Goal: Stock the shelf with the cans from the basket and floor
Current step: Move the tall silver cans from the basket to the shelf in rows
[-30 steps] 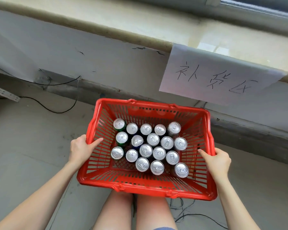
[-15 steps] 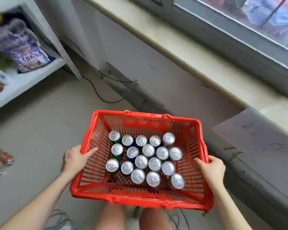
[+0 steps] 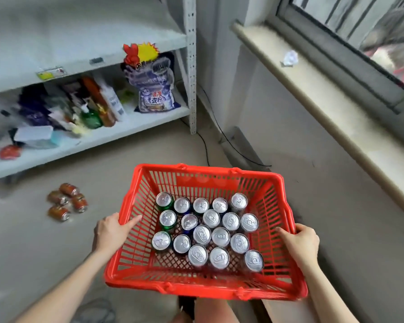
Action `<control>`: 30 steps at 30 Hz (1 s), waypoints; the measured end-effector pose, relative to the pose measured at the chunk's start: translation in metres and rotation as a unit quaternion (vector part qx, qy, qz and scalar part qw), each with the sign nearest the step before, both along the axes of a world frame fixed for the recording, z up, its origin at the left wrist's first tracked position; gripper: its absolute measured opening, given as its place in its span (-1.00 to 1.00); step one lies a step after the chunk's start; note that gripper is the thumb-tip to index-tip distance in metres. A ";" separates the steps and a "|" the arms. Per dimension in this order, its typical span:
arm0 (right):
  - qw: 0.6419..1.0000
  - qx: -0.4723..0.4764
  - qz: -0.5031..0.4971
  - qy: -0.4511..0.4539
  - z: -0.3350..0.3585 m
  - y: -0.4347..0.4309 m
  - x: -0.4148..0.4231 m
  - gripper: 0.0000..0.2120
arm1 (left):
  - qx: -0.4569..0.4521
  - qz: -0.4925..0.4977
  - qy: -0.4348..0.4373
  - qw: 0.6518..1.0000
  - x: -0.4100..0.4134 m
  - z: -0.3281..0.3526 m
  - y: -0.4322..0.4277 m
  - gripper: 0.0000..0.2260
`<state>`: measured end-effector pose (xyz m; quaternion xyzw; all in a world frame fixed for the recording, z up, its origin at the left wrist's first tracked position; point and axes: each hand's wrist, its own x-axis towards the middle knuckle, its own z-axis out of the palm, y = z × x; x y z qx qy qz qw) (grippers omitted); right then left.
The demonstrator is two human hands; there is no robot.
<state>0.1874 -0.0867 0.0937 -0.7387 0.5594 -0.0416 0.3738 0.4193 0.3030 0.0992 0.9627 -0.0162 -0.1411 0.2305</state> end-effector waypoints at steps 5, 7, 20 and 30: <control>0.998 0.005 0.064 0.001 -0.011 -0.004 0.121 -0.75 | 0.019 0.060 -0.007 0.998 0.065 -0.014 0.027 -0.59; 0.996 0.005 0.086 0.004 -0.017 -0.002 0.168 -0.74 | 0.017 0.079 -0.008 0.997 0.092 -0.024 0.039 -0.59; 0.984 0.013 0.175 0.037 -0.100 0.049 0.423 -0.81 | 0.047 0.177 0.030 0.983 0.267 -0.103 0.108 -0.56; 0.974 0.015 0.222 0.026 -0.229 0.074 0.554 -0.79 | 0.101 0.220 0.005 0.970 0.356 -0.235 0.138 -0.49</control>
